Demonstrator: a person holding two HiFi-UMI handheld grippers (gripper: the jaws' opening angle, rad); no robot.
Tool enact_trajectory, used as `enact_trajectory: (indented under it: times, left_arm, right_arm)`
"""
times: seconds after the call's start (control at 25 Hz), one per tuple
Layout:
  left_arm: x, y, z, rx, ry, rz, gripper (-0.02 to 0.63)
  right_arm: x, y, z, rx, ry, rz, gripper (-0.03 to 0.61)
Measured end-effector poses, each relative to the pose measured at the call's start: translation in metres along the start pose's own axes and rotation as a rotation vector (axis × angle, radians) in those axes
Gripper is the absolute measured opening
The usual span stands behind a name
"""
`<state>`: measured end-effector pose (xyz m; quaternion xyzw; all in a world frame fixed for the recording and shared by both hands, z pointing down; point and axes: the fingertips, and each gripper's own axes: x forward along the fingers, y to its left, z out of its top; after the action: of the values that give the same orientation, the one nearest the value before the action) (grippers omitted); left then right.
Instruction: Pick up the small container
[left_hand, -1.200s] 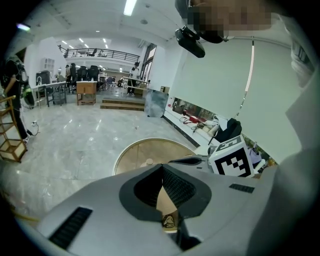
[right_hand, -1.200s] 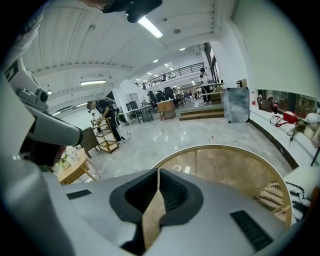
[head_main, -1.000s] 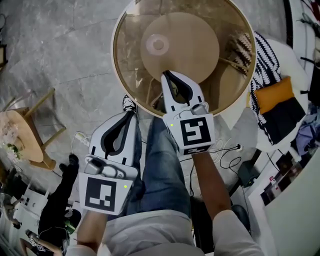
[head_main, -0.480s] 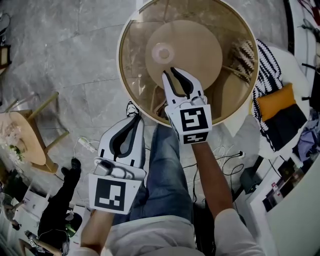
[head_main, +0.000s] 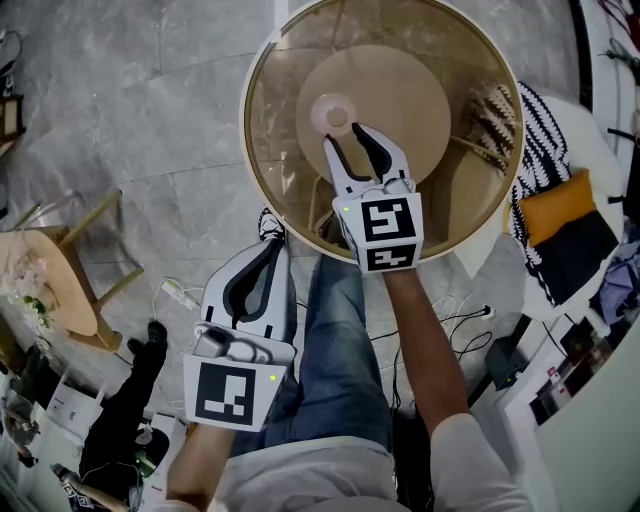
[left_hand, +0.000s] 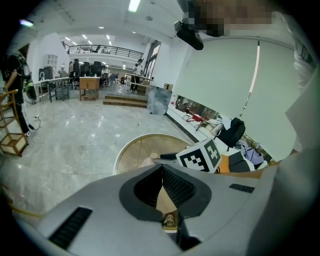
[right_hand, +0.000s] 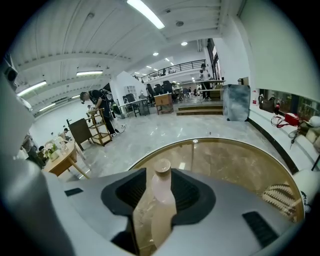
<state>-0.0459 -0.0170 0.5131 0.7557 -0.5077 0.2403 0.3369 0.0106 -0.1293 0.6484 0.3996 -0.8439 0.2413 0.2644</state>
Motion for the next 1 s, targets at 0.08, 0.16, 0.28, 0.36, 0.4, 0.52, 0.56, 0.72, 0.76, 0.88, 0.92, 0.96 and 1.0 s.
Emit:
enact_trajectory:
  times: [0.08,0.16,0.28,0.36,0.4,0.52,0.56,0.72,0.76,0.88,0.92,0.96,1.0]
  left_arm:
    - [0.0,0.002,0.0,-0.003,0.001,0.0,0.018]
    - [0.001,0.003,0.0,-0.006,0.002,0.0,0.018]
    - [0.003,0.005,-0.001,-0.011,0.011,0.0,0.018]
    - [0.004,0.006,-0.002,-0.013,0.017,0.0,0.018]
    - [0.005,0.007,-0.002,-0.014,0.018,0.0,0.018]
    - [0.006,0.009,-0.002,-0.012,0.018,0.0,0.018]
    - [0.007,0.01,-0.002,-0.012,0.018,0.0,0.018]
    - [0.008,0.013,0.0,-0.018,0.018,0.005,0.018]
    - [0.008,0.014,0.0,-0.018,0.019,0.005,0.018]
    - [0.01,0.015,-0.001,-0.015,0.02,0.004,0.018]
    - [0.01,0.015,-0.002,-0.015,0.021,0.004,0.018]
    - [0.01,0.016,-0.003,-0.016,0.023,0.004,0.018]
    - [0.01,0.016,-0.003,-0.016,0.024,0.004,0.018]
  right_arm:
    - [0.004,-0.001,-0.002,0.0,0.007,-0.009,0.169]
    - [0.007,-0.003,-0.003,-0.001,0.01,-0.017,0.173]
    - [0.013,-0.004,-0.004,-0.002,0.016,-0.017,0.178]
    - [0.018,-0.004,-0.005,-0.007,0.022,-0.016,0.183]
    - [0.02,-0.004,-0.005,-0.011,0.024,-0.018,0.187]
    - [0.025,-0.005,-0.006,-0.026,0.028,-0.029,0.193]
    - [0.027,-0.006,-0.006,-0.033,0.031,-0.037,0.193]
    - [0.031,-0.009,-0.005,-0.049,0.042,-0.062,0.193]
    - [0.032,-0.009,-0.005,-0.052,0.041,-0.062,0.193]
    - [0.035,-0.007,-0.004,-0.06,0.04,-0.059,0.193]
    - [0.035,-0.007,-0.004,-0.062,0.039,-0.061,0.192]
    - [0.036,-0.007,-0.004,-0.065,0.039,-0.065,0.192]
    - [0.036,-0.006,-0.004,-0.065,0.038,-0.068,0.192]
